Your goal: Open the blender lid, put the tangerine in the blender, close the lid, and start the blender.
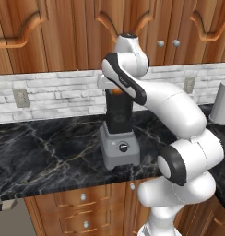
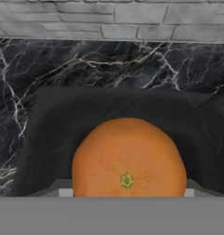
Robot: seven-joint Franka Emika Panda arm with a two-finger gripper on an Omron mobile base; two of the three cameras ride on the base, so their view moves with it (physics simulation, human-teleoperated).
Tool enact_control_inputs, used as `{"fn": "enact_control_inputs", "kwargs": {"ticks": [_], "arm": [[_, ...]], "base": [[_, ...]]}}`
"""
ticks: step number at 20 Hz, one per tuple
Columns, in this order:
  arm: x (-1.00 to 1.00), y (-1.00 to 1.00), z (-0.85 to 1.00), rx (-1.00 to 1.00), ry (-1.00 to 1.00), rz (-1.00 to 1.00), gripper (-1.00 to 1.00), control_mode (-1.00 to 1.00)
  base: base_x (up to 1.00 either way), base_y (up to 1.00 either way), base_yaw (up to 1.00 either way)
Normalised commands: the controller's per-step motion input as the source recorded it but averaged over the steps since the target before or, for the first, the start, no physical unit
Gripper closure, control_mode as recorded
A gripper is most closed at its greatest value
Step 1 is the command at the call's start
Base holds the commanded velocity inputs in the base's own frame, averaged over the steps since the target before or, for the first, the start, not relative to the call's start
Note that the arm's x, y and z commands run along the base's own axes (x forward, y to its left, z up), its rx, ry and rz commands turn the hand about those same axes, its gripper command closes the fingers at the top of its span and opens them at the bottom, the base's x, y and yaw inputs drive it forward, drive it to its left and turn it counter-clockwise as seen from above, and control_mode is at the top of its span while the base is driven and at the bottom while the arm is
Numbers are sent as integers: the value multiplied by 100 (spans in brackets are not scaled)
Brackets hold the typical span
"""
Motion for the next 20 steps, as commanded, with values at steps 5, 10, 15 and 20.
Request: {"fn": "enact_control_inputs", "kwargs": {"ticks": [5, 10, 15, 20], "arm": [[0, 0, -5, -1, 0, 1, -100, -100], [0, 0, 8, 0, -4, 0, -100, -100], [0, -2, 0, -1, -5, 0, -100, -100], [0, -6, 22, 0, -9, 0, -100, -100]], "base": [[0, 0, 0], [0, 0, 0], [0, 0, 0], [0, 0, 0]]}}
